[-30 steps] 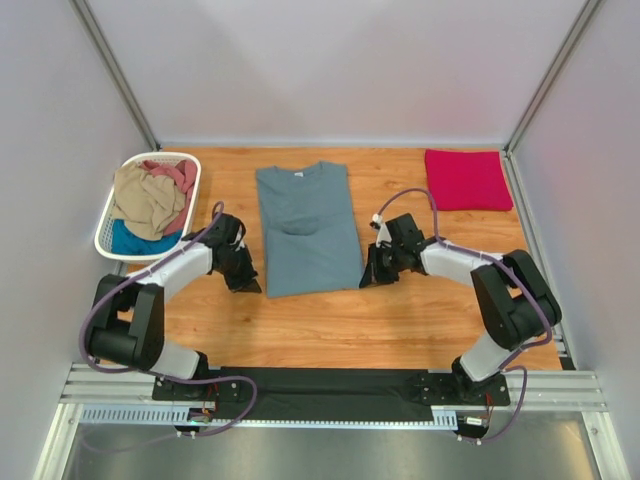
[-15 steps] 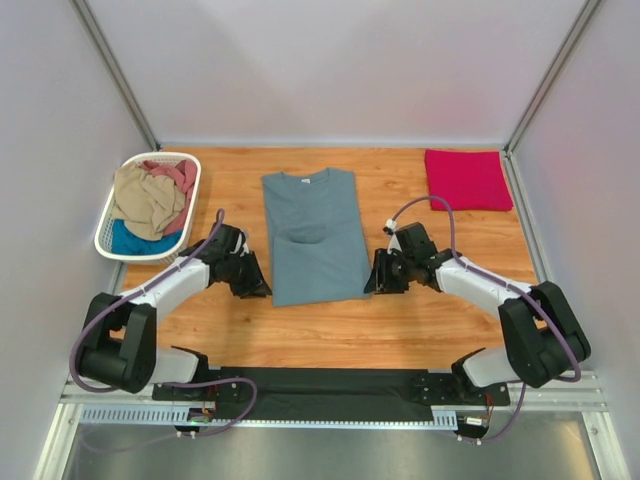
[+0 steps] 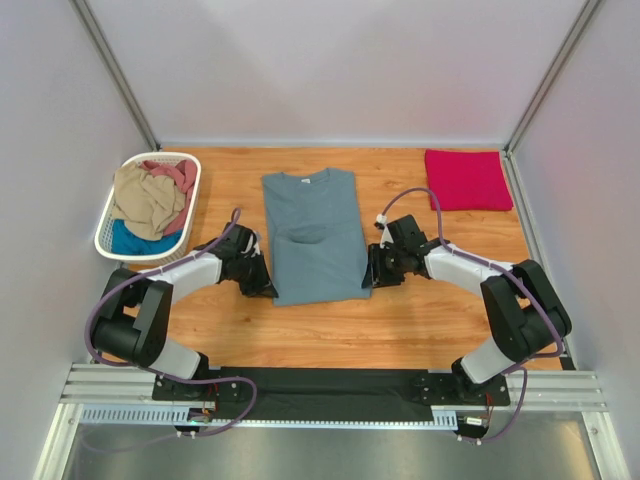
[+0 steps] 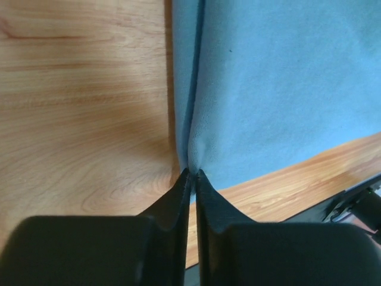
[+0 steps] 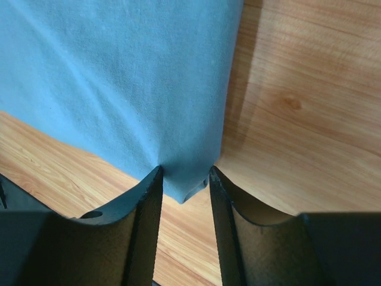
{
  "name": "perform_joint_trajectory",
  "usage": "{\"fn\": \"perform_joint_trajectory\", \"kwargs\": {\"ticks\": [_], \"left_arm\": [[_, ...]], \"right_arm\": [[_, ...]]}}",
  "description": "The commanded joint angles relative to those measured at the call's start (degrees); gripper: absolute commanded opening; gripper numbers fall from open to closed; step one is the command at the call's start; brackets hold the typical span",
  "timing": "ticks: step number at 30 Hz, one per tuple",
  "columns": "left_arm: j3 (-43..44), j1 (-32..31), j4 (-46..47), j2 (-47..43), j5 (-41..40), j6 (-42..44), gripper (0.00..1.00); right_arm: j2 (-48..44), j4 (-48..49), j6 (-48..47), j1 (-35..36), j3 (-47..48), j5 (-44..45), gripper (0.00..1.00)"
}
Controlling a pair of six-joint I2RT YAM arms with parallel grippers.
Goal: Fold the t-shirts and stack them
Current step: Fold the tshirt
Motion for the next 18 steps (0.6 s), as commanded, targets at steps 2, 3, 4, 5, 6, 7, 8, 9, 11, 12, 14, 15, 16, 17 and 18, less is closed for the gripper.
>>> {"fn": "perform_joint_trajectory", "kwargs": {"ticks": [2,3,4,5,6,7,8,9,11,12,14,15,16,17,18], "left_arm": [[0.55,-0.38,4.7,-0.9,0.91,-0.23,0.06],[0.2,-0.38,5.41,-0.9,2.05,-0.58,0.01],[-0.33,-0.38,6.46,-0.64,2.58,-0.76,0.0],[-0.5,-0.46,6.47,-0.47,2.67,-1.29,0.0],[-0.94,-0.55,6.47,-0.55,2.76,-1.55,0.0],[-1.12,-0.64,6.29,-0.9,2.59,-1.99,0.0],[-1.3,-0.73,5.68,-1.16,2.06,-2.34,0.0],[-1.21,-0.81,3.15,-1.6,0.23,-2.69,0.0],[-0.95,-0.99,0.59,-3.09,-1.54,-3.14,0.0],[-1.12,-1.08,-0.64,-4.49,-2.42,-3.4,0.0],[-1.65,-1.6,-1.27,-6.08,-3.04,-4.19,0.0],[-2.26,-1.87,-1.88,-6.78,-4.0,-4.63,0.0],[-2.7,-2.22,-2.23,-7.92,-4.44,-5.5,0.0],[-3.14,-2.22,-2.41,-8.28,-4.71,-5.77,0.0],[-3.84,-2.22,-3.37,-8.55,-4.97,-6.12,0.0]], "right_arm": [[-0.81,2.87,-1.19,-0.05,0.28,-1.05,0.36],[-0.99,2.87,-0.93,-0.05,0.19,-1.23,0.35],[-1.34,3.14,-0.67,-0.05,-0.25,-1.41,0.34],[-1.77,3.31,-0.23,-0.13,-0.43,-1.41,0.34],[-1.95,3.23,-0.05,-0.05,-0.69,-1.23,0.33],[-2.22,3.23,0.13,-0.13,-0.95,-1.15,0.31],[-2.48,3.05,0.3,-0.05,-1.04,-1.06,0.3],[-2.48,3.05,0.39,-0.13,-1.13,-0.71,0.28],[-2.4,3.31,0.65,-0.05,-1.65,-0.7,0.25],[-2.05,3.58,0.92,-0.05,-1.92,-0.79,0.22],[-1.52,4.98,1.79,-0.13,-2.71,-0.88,0.17],[-1.08,5.33,2.15,-0.13,-2.89,-0.97,0.13],[-0.47,5.68,2.76,-0.05,-2.98,-1.06,0.05],[-0.46,5.95,3.2,0.04,-3.24,-1.14,0.01],[-0.72,6.39,4.16,0.04,-4.2,-1.41,0.0]]}}
